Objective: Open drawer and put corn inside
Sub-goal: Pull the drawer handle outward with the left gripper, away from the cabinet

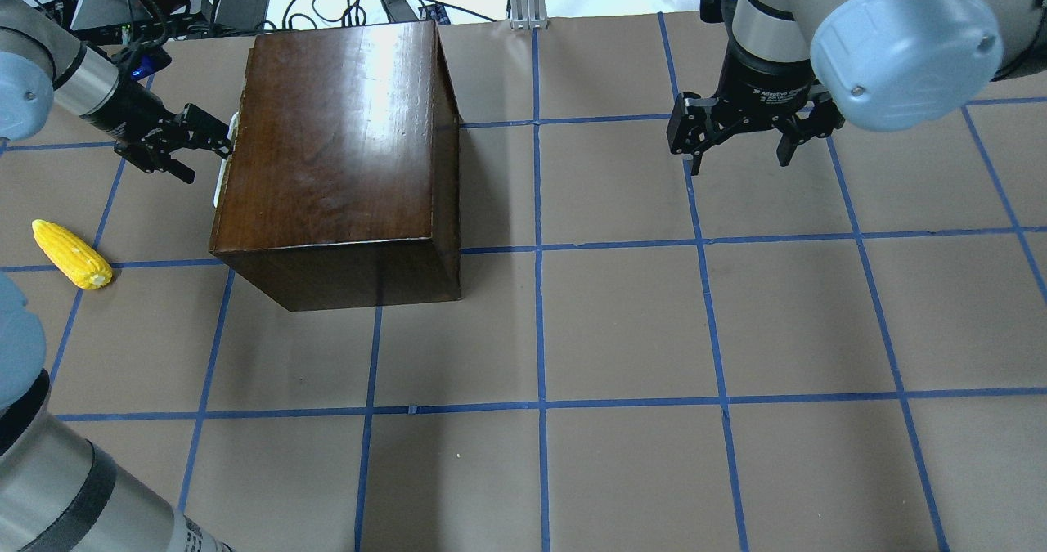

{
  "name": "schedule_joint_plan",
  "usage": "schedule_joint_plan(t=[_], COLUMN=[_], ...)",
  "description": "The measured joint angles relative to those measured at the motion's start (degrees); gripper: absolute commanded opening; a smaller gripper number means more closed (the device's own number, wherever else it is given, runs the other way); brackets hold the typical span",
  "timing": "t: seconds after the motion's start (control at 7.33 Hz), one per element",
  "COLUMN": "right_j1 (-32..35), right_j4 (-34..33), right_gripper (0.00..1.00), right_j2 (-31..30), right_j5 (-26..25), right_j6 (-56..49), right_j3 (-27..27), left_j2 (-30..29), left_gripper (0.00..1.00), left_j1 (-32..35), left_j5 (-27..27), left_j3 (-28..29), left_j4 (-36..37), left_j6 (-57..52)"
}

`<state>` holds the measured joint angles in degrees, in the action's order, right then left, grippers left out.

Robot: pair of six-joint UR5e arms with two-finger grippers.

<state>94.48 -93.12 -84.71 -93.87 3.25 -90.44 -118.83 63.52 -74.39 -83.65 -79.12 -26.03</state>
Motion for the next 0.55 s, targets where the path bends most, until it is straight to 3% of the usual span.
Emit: schedule_joint_plan(t=[0.55], right_j1=[0.0], right_j4=[0.0], right_gripper=[1.0], right_j2=[0.0], right_j5=[0.0], right_j6=[0.0], right_j3=[0.0], left_j2=[0.0], left_gripper=[1.0], left_j1=[-1.7], left_j5=[-1.3], left_j3=[0.4], left_j4=[0.5], left_j6=[-0.1])
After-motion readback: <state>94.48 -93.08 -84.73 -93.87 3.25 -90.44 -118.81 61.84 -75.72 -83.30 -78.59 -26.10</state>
